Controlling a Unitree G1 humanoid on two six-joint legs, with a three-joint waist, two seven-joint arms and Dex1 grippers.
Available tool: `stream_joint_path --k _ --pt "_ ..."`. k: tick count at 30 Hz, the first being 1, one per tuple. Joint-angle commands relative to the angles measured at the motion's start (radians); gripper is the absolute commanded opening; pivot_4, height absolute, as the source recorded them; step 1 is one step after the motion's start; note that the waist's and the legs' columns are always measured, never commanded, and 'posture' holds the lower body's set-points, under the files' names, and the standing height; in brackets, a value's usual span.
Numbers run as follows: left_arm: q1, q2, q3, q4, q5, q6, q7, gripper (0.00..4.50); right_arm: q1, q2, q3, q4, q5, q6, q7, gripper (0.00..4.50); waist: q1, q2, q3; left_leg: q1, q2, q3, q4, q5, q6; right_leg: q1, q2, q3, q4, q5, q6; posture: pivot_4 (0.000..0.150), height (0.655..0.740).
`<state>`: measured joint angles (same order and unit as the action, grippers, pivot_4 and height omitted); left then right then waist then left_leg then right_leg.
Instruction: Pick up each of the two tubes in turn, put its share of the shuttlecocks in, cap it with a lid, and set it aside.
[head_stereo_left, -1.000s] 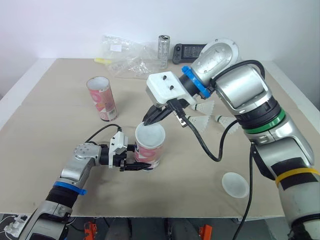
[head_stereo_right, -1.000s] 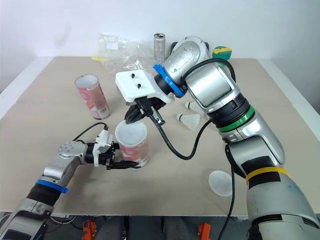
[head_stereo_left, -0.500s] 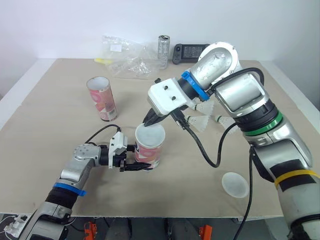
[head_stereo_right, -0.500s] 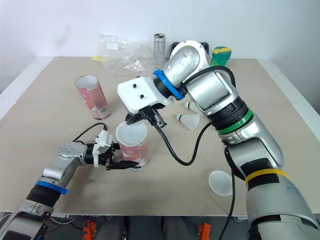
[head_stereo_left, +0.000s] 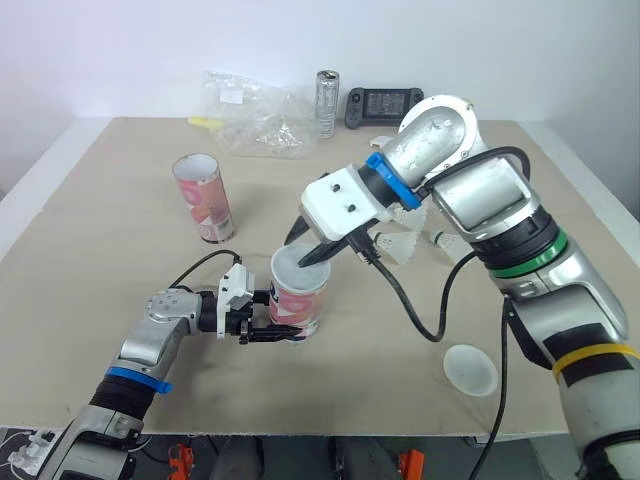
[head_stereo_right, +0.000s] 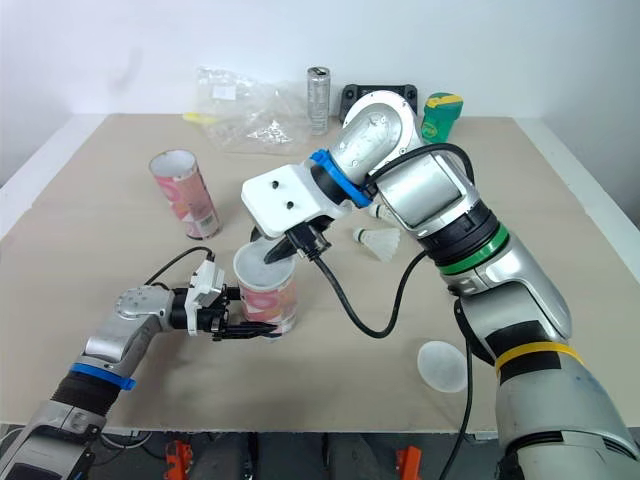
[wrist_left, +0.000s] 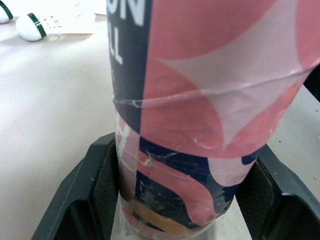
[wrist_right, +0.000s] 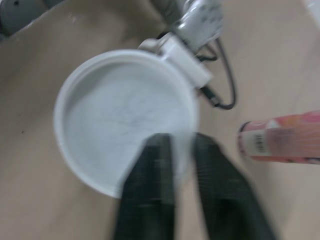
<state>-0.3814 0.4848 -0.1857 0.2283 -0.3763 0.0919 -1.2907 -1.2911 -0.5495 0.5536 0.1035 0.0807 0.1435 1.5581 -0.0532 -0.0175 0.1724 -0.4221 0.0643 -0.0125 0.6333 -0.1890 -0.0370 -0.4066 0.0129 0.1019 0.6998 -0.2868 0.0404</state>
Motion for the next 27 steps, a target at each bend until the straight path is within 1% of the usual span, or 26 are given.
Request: stream_joint_path --k 1,4,6,8,11,13,16,18,19,21,22,24,27 --pt "0.046 0.024 -0.021 0.056 0.057 0.032 0.013 2.81 0.035 0.030 0.051 -0.004 -0.077 -0.020 -0.007 3.21 0.000 0.001 -0.004 0.001 0.000 0.000 0.000 0.000 0.000 0.001 0.000 0.000 0.000 0.000 0.000 0.150 0.7213" --pt "0.047 0.023 -0.022 0.052 0.056 0.035 0.016 2.81 0.015 0.061 0.026 0.044 -0.094 -0.001 -0.024 4.31 -0.001 0.001 -0.008 0.004 0.000 0.001 -0.002 0.000 0.000 0.002 0.000 0.000 0.000 -0.001 -0.001 0.150 0.7213" --pt "0.049 0.023 -0.022 0.050 0.056 0.036 0.018 2.81 -0.026 0.080 -0.029 0.081 -0.049 0.071 -0.013 4.31 -0.001 0.000 -0.009 0.007 0.000 0.001 -0.004 0.000 0.000 0.004 0.000 0.000 0.000 -0.001 -0.002 0.150 0.7213" --pt "0.052 0.023 -0.021 0.050 0.056 0.036 0.018 2.81 -0.086 0.083 -0.107 0.111 0.046 0.183 0.030 4.31 -0.001 0.000 -0.008 0.010 0.000 0.002 -0.006 0.000 0.000 0.005 0.000 0.001 0.000 -0.001 -0.003 0.150 0.7213" --pt "0.054 0.023 -0.020 0.049 0.057 0.037 0.019 2.81 -0.138 0.028 -0.140 0.130 0.186 0.269 0.056 4.31 -0.001 0.002 -0.007 0.008 0.000 0.002 -0.006 0.000 0.000 0.004 0.000 0.001 0.000 0.000 -0.003 0.150 0.7213" --pt "0.053 0.023 -0.021 0.050 0.056 0.036 0.019 2.81 -0.148 0.017 -0.158 0.151 0.208 0.306 0.056 3.78 0.000 0.001 -0.007 0.006 0.000 0.002 -0.006 0.000 0.000 0.002 0.000 0.002 0.000 0.000 -0.004 0.150 0.7213" --pt "0.050 0.022 -0.023 0.054 0.057 0.034 0.017 2.81 -0.107 -0.034 -0.125 0.077 0.270 0.300 0.056 2.67 0.001 0.001 -0.007 0.007 0.000 0.003 -0.007 -0.001 0.001 0.003 0.000 0.002 -0.001 -0.001 -0.005 0.150 0.7213" --pt "0.048 0.021 -0.024 0.057 0.058 0.033 0.015 2.81 -0.079 -0.045 -0.108 0.033 0.282 0.296 0.056 1.62 0.000 0.001 -0.007 0.007 0.000 0.002 -0.008 -0.001 0.002 0.002 0.000 0.002 -0.001 -0.004 -0.003 0.150 0.7213" --pt "0.047 0.021 -0.025 0.058 0.059 0.033 0.013 2.81 -0.067 -0.037 -0.100 0.019 0.275 0.299 0.056 1.24 -0.001 0.002 -0.007 0.007 0.000 0.002 -0.008 -0.001 0.002 0.002 0.000 0.002 -0.001 -0.004 -0.003 0.150 0.7213" --pt "0.042 0.022 -0.026 0.062 0.060 0.032 0.009 2.81 -0.037 -0.029 -0.045 -0.006 0.232 0.274 0.056 0.30 -0.001 0.003 -0.007 0.007 0.000 0.003 -0.008 -0.001 0.002 0.002 0.000 0.002 0.000 -0.004 -0.003 0.150 0.7213" --pt "0.040 0.023 -0.025 0.065 0.061 0.032 0.007 2.81 -0.027 -0.028 -0.018 -0.014 0.211 0.263 0.056 0.08 -0.001 0.003 -0.007 0.007 0.000 0.003 -0.008 -0.001 0.002 0.002 0.000 0.002 0.000 -0.004 -0.002 0.150 0.7213" --pt "0.036 0.023 -0.026 0.069 0.062 0.030 0.005 2.81 -0.003 -0.039 0.055 -0.021 0.159 0.192 0.056 0.08 0.000 0.002 -0.007 0.007 0.000 0.002 -0.008 -0.001 0.002 0.002 0.000 0.002 0.000 -0.004 -0.002 0.150 0.7213" --pt "0.033 0.023 -0.027 0.069 0.061 0.032 0.005 2.81 0.012 0.001 0.090 0.008 0.101 0.158 0.052 0.08 -0.001 0.003 -0.007 0.006 0.000 0.003 -0.008 -0.001 0.002 0.001 0.000 0.002 -0.001 -0.004 -0.002 0.150 0.7213"
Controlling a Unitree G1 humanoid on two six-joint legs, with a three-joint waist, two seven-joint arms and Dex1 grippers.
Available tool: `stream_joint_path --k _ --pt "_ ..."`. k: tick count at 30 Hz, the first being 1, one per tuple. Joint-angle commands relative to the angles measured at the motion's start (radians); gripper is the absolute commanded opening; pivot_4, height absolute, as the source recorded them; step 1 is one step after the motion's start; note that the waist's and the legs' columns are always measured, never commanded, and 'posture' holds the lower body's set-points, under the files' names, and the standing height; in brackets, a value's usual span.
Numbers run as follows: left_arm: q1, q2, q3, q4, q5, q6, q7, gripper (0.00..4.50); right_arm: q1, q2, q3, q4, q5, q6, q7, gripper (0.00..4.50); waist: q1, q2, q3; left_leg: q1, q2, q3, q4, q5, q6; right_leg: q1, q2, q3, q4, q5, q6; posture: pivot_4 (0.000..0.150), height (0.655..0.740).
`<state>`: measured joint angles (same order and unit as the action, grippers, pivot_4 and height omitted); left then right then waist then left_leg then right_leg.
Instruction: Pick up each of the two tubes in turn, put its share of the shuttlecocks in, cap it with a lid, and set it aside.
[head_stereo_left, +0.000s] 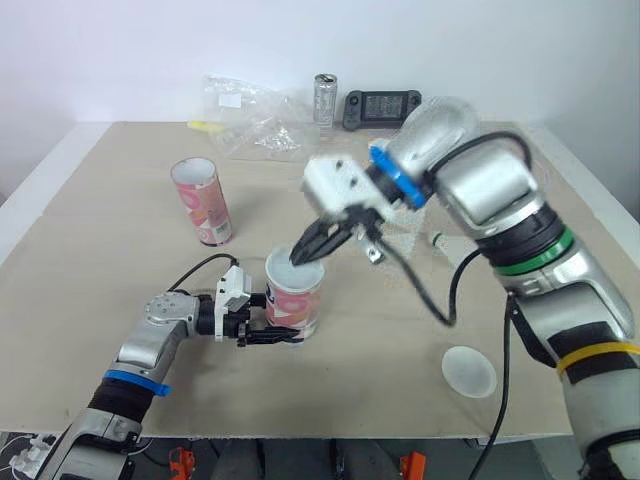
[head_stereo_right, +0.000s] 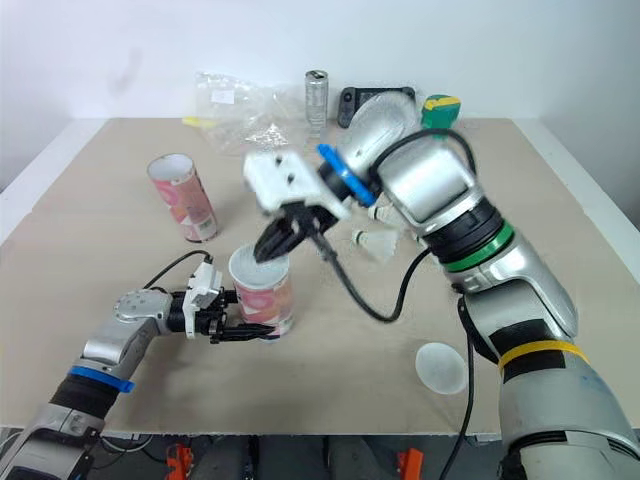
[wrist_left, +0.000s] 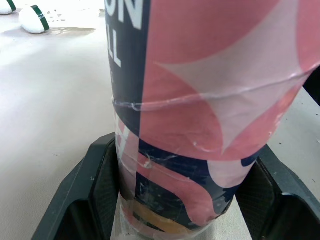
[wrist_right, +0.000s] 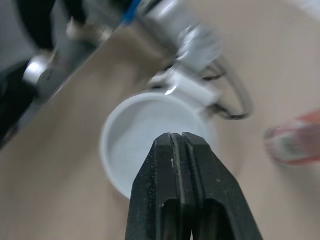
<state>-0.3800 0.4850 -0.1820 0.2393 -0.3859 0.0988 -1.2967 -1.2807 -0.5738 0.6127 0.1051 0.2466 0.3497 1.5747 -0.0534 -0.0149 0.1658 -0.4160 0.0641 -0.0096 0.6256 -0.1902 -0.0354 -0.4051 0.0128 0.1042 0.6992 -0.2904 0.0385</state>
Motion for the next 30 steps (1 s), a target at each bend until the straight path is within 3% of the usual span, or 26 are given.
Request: stream_joint_path --k 1,5,11,14,17,18,20,21,22,24,26,27,29,30 --pt "0.031 0.023 -0.031 0.056 0.070 0.027 0.012 2.81 0.002 0.032 0.042 0.013 -0.076 -0.060 0.036 0.08 -0.001 0.000 -0.001 0.001 0.000 0.001 0.000 0.000 0.000 0.001 0.000 0.001 0.000 0.000 0.000 0.150 0.7213" --pt "0.032 0.023 -0.028 0.056 0.070 0.029 0.011 2.81 -0.003 0.004 0.167 0.048 -0.155 -0.221 0.040 0.08 -0.001 0.000 -0.001 0.004 0.000 0.001 -0.001 0.000 0.000 0.002 0.000 0.001 0.000 0.000 0.000 0.150 0.7213" --pt "0.036 0.026 -0.028 0.048 0.071 0.029 0.019 2.81 -0.022 0.025 0.218 0.152 -0.173 -0.348 0.040 0.08 -0.004 -0.006 -0.012 0.016 0.000 0.002 -0.004 0.000 0.000 0.011 0.000 0.002 0.000 -0.004 -0.007 0.150 0.7213" --pt "0.038 0.029 -0.026 0.043 0.069 0.032 0.021 2.81 -0.039 0.034 0.155 0.163 -0.035 -0.294 0.040 0.08 -0.009 -0.008 -0.013 0.025 0.000 0.003 -0.006 -0.001 -0.001 0.016 -0.001 0.003 -0.001 -0.005 -0.008 0.150 0.7213" --pt "0.039 0.031 -0.026 0.039 0.068 0.033 0.021 2.81 -0.076 0.060 0.012 0.213 0.057 -0.166 0.040 0.08 -0.014 -0.008 -0.013 0.024 0.001 0.004 -0.006 -0.001 -0.001 0.016 -0.001 0.004 -0.001 -0.005 -0.008 0.150 0.7213" --pt "0.039 0.032 -0.026 0.037 0.067 0.033 0.020 2.81 -0.089 0.035 -0.030 0.217 0.086 -0.107 0.040 0.51 -0.014 -0.008 -0.013 0.022 0.001 0.005 -0.007 -0.001 -0.001 0.016 -0.001 0.004 -0.001 -0.005 -0.008 0.150 0.7213" --pt "0.038 0.033 -0.029 0.035 0.071 0.029 0.016 2.81 -0.081 -0.073 -0.100 0.157 0.198 0.050 0.040 0.86 -0.006 -0.008 -0.010 0.014 0.001 0.003 -0.006 -0.001 -0.001 0.010 -0.001 0.002 0.000 -0.005 -0.007 0.150 0.7213" --pt "0.038 0.036 -0.031 0.032 0.074 0.027 0.013 2.81 -0.061 -0.113 -0.125 0.120 0.218 0.089 0.040 1.55 -0.002 -0.008 -0.010 0.008 0.000 0.002 -0.006 -0.001 -0.001 0.005 -0.001 0.001 0.000 -0.003 -0.004 0.150 0.7213" --pt "0.039 0.039 -0.035 0.030 0.078 0.022 0.009 2.81 -0.035 -0.141 -0.153 0.083 0.220 0.115 0.040 1.77 0.005 -0.009 -0.010 0.006 0.000 0.002 -0.006 -0.001 -0.001 0.004 -0.001 0.001 0.000 -0.002 -0.005 0.150 0.7213" --pt "0.040 0.043 -0.045 0.021 0.083 0.014 0.001 2.81 0.034 -0.204 -0.219 -0.019 0.260 0.195 0.018 2.83 0.008 -0.009 -0.010 0.003 0.000 0.001 -0.006 -0.003 0.000 0.002 -0.002 0.001 -0.001 -0.004 -0.009 0.150 0.7213" --pt "0.042 0.045 -0.048 0.009 0.084 0.007 -0.005 2.81 0.121 -0.259 -0.285 -0.137 0.297 0.261 -0.027 3.60 0.006 -0.009 -0.010 0.003 0.000 0.001 -0.006 -0.007 0.004 0.002 -0.001 0.001 -0.001 -0.007 -0.010 0.150 0.7213" --pt "0.041 0.045 -0.046 0.004 0.083 0.006 -0.006 2.81 0.169 -0.282 -0.323 -0.200 0.321 0.301 -0.054 4.28 0.004 -0.007 -0.010 0.003 0.000 0.001 -0.006 -0.008 0.006 0.002 -0.001 0.000 -0.001 -0.008 -0.011 0.150 0.7213" --pt "0.034 0.038 -0.038 0.002 0.079 -0.012 -0.002 2.81 0.274 -0.322 -0.395 -0.315 0.360 0.371 -0.123 4.41 0.007 -0.006 -0.009 0.004 0.000 0.001 -0.007 -0.009 0.008 0.002 0.000 0.001 -0.001 -0.008 -0.011 0.150 0.7213" --pt "0.029 0.030 -0.031 0.005 0.078 -0.028 0.009 3.19 0.317 -0.329 -0.425 -0.360 0.381 0.407 -0.158 4.48 0.008 -0.006 -0.009 0.003 0.000 0.000 -0.007 -0.009 0.008 0.002 0.000 0.000 -0.001 -0.008 -0.011 0.150 0.7213"
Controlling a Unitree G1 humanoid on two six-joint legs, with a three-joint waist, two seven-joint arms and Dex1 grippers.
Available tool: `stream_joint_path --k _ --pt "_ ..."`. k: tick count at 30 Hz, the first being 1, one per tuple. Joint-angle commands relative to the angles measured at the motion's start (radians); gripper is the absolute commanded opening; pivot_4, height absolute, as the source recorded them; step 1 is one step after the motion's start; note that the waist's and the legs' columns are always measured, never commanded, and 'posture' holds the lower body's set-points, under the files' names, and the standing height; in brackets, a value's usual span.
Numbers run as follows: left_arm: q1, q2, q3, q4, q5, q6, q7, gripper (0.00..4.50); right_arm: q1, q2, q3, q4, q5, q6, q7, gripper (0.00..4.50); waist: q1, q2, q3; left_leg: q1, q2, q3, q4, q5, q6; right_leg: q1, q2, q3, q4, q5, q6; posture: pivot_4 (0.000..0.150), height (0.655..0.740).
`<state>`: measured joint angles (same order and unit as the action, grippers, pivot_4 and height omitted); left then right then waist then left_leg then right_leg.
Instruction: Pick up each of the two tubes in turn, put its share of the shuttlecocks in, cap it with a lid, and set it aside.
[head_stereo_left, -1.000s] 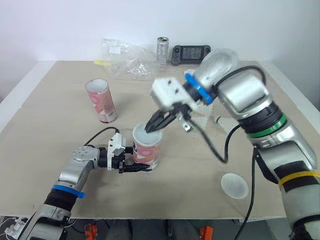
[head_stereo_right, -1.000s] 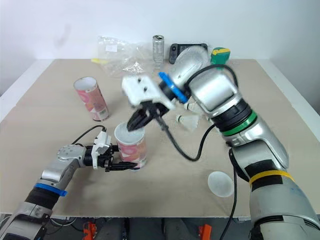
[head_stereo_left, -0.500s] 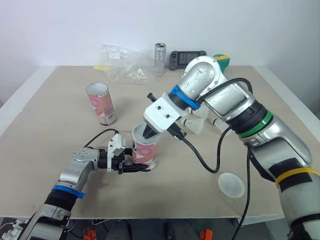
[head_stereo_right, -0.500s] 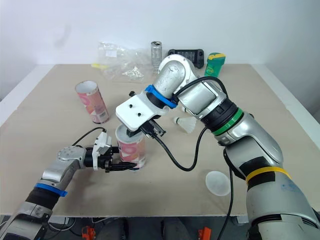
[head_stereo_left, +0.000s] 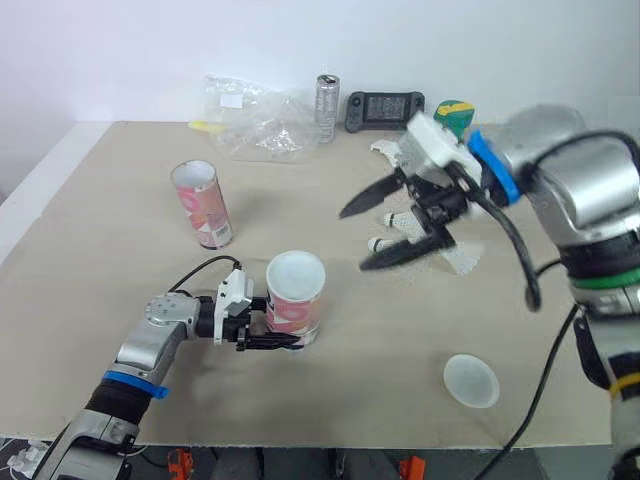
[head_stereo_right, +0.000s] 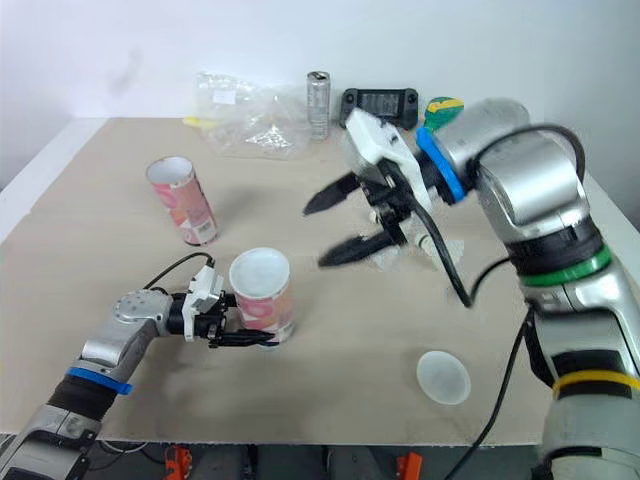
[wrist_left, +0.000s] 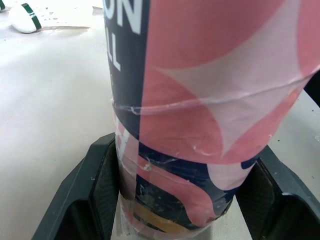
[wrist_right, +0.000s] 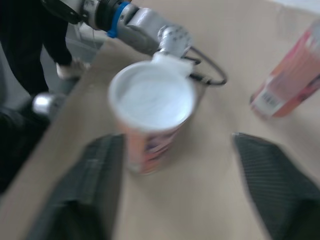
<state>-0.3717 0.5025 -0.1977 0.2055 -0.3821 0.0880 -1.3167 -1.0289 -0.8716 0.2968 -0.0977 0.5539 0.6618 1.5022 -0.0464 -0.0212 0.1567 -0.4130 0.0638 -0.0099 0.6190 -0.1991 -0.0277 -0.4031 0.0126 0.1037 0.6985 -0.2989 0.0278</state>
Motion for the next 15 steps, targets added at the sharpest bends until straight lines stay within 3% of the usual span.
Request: stream_joint_path --k 1,3,7,15 --pt "0.015 0.005 -0.009 0.041 0.069 -0.020 0.037 3.61 0.110 -0.037 -0.139 -0.201 0.097 0.118 -0.111 4.50 0.001 0.000 0.000 0.000 0.000 -0.001 0.000 0.000 0.000 0.000 0.000 0.000 0.000 -0.002 0.003 0.150 0.7213" --pt "0.012 0.000 0.005 0.031 0.047 -0.012 0.028 4.47 0.208 -0.035 -0.186 -0.288 0.118 0.134 -0.176 4.50 -0.001 0.000 0.002 -0.001 0.000 0.000 0.001 0.000 0.000 0.000 0.000 0.000 0.000 -0.002 0.006 0.150 0.7213" --pt "0.026 0.016 0.019 0.001 0.050 -0.052 0.014 4.47 0.409 -0.010 -0.264 -0.380 0.096 0.080 -0.292 4.50 0.000 -0.002 0.003 -0.002 0.000 -0.001 0.005 0.000 0.000 0.001 0.000 -0.001 -0.001 -0.002 0.008 0.150 0.7213" --pt "0.113 0.123 0.056 -0.060 0.046 -0.058 -0.010 4.47 0.545 0.000 -0.268 -0.427 0.090 0.067 -0.376 4.50 -0.006 -0.002 0.006 -0.003 0.000 0.001 0.005 0.000 0.000 -0.001 0.000 0.002 -0.001 0.000 0.010 0.150 0.7213"
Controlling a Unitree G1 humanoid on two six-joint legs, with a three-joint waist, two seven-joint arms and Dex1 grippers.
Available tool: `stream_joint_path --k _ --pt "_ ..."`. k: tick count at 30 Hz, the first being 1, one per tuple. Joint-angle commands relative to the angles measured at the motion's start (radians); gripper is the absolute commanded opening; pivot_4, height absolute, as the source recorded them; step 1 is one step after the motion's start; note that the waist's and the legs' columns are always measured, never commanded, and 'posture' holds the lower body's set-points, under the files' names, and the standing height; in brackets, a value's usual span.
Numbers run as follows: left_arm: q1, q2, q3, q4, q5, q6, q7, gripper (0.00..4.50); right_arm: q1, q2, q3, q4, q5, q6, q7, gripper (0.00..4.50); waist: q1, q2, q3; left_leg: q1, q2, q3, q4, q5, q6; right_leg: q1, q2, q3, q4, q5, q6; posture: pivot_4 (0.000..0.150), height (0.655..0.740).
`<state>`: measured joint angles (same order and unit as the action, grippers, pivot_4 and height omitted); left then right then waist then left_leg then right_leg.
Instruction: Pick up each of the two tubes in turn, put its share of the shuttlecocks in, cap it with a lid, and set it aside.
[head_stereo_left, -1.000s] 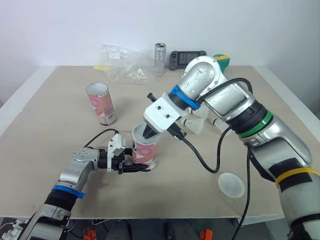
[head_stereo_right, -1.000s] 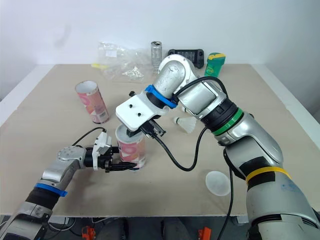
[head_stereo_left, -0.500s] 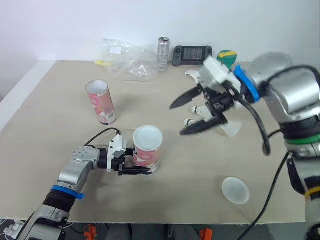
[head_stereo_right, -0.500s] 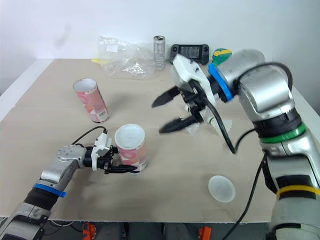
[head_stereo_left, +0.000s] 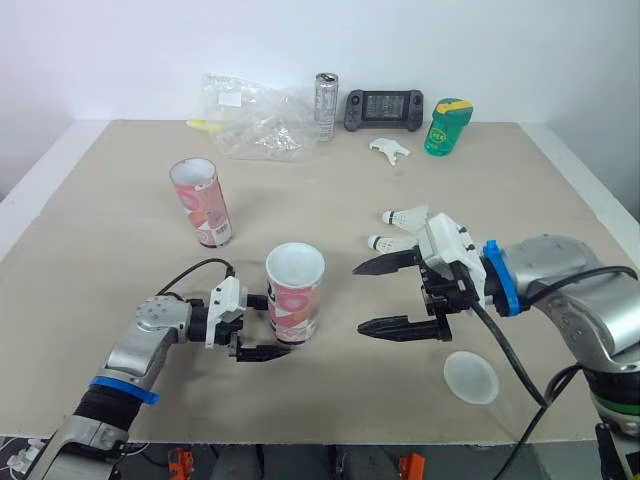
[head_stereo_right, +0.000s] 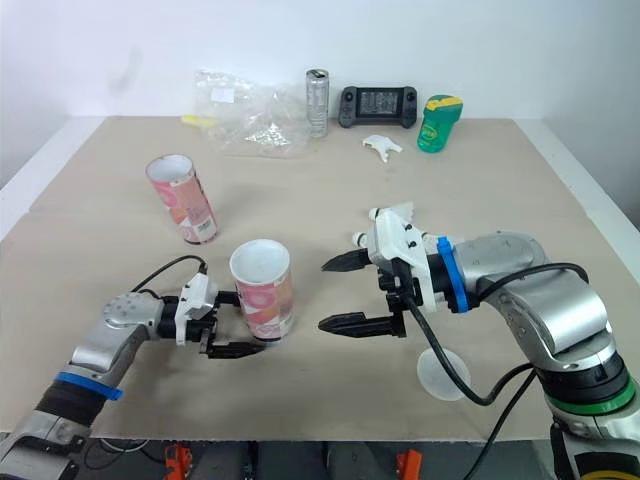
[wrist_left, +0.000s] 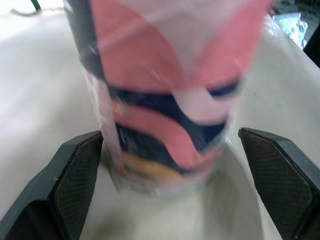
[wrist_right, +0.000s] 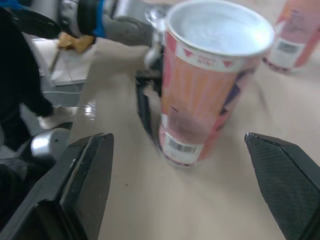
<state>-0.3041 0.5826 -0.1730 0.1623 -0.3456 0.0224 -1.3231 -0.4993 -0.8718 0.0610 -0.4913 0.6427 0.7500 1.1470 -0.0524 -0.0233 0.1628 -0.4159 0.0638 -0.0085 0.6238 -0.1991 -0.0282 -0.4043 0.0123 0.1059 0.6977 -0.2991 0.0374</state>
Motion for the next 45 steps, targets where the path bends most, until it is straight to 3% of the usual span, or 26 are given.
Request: stream_joint_path --k 1,3,9,16,35,45 --pt "0.057 0.056 0.044 -0.023 0.011 0.002 0.003 4.47 0.026 -0.002 -0.026 -0.030 -0.007 -0.028 -0.024 4.50 0.000 0.000 0.001 0.000 0.000 0.000 0.000 0.000 0.000 0.000 0.000 0.000 0.000 0.000 0.000 0.150 0.7213" --pt "0.085 0.085 0.076 -0.036 0.023 -0.022 0.030 4.47 0.055 -0.006 0.001 -0.018 -0.046 -0.060 -0.029 4.50 0.000 0.000 0.001 0.000 0.000 0.000 -0.001 0.000 0.000 0.000 0.000 0.000 0.000 -0.001 0.000 0.150 0.7213" --pt "0.218 0.128 0.305 -0.328 -0.204 0.091 0.112 4.47 0.108 0.119 0.131 0.072 -0.210 -0.182 -0.132 4.50 -0.002 -0.007 0.008 -0.002 0.002 0.000 -0.001 0.000 0.000 -0.003 0.000 -0.001 0.000 -0.001 -0.001 0.150 0.7213" --pt "0.511 0.192 0.544 -0.688 -0.414 0.256 0.183 4.47 0.078 0.244 0.143 0.152 -0.157 -0.123 -0.148 4.50 0.000 -0.008 0.015 -0.007 0.003 0.000 0.001 -0.001 -0.019 -0.004 -0.001 -0.001 -0.001 -0.001 -0.001 0.150 0.7213" --pt "0.660 0.199 0.686 -0.888 -0.532 0.374 0.322 4.47 -0.061 0.406 0.258 0.422 -0.241 -0.291 0.008 4.50 0.003 -0.007 0.019 -0.007 0.002 -0.001 0.005 -0.001 -0.020 -0.003 -0.001 -0.003 0.000 -0.001 0.001 0.150 0.7213" --pt "0.640 0.192 0.649 -0.895 -0.513 0.377 0.347 4.47 -0.084 0.459 0.270 0.497 -0.279 -0.358 0.038 4.50 0.003 -0.007 0.019 -0.007 0.002 -0.002 0.006 -0.001 -0.020 -0.003 0.000 -0.003 0.000 0.000 -0.001 0.150 0.7213"
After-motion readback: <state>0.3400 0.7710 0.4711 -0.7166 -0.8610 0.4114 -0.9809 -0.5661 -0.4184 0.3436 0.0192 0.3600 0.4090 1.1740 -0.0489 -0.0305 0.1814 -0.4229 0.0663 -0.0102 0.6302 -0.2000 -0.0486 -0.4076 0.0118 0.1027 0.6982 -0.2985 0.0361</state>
